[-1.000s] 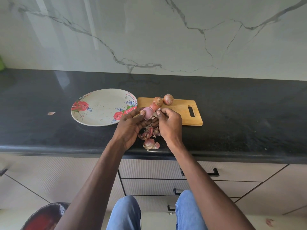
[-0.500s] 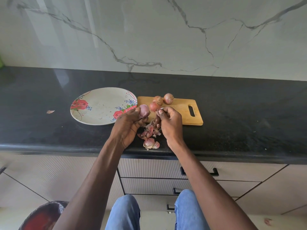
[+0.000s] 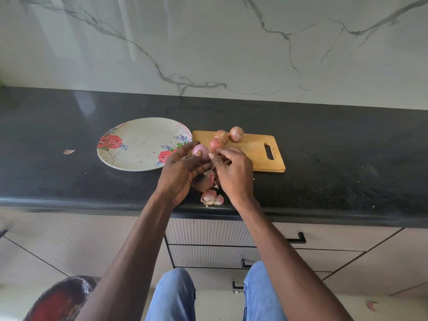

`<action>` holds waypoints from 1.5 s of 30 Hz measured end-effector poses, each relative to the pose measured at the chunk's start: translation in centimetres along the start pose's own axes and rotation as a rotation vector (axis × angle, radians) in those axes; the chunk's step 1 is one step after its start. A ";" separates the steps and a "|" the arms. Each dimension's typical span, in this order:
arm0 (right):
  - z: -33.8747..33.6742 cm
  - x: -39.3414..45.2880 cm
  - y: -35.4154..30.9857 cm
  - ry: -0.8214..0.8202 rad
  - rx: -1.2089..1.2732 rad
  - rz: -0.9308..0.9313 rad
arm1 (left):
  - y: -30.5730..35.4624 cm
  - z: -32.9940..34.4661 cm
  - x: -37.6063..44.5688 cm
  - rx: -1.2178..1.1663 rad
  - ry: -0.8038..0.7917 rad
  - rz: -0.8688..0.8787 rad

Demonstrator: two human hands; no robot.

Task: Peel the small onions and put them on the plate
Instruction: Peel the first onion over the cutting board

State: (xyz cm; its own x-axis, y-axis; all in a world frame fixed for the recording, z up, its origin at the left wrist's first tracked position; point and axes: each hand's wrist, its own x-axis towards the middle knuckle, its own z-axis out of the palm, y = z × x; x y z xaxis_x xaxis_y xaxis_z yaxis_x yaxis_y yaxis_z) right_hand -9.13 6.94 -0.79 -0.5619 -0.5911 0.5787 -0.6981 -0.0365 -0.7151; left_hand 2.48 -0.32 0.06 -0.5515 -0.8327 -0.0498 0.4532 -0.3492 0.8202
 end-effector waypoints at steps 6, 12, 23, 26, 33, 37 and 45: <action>-0.5 0.4 0.1 -0.081 0.170 0.100 | 0.0 -0.1 -0.1 0.027 -0.067 0.018; -0.4 0.3 0.1 -0.042 0.116 0.036 | 0.0 0.4 -0.5 0.073 -0.084 0.039; 0.4 -0.5 -0.3 0.088 0.004 -0.119 | -0.2 0.3 -0.5 0.154 -0.120 0.066; 0.3 -0.3 -0.1 0.095 0.033 -0.061 | 0.0 0.5 -0.7 0.123 -0.144 0.059; -0.4 0.2 -0.1 0.014 0.208 0.143 | 0.2 0.5 -0.7 0.043 -0.167 0.004; -0.5 0.1 -0.2 -0.005 0.255 0.177 | 0.1 0.5 -0.5 0.086 -0.144 0.003; -0.4 0.3 0.2 -0.052 0.374 0.273 | -0.1 0.4 -0.5 0.123 -0.141 0.016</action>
State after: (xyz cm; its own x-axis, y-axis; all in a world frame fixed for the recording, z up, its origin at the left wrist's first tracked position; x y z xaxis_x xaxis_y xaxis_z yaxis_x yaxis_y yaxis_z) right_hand -9.64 7.09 -0.65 -0.6732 -0.6589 0.3356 -0.3142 -0.1560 -0.9365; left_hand 2.44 0.27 0.25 -0.6414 -0.7663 0.0372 0.3783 -0.2737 0.8843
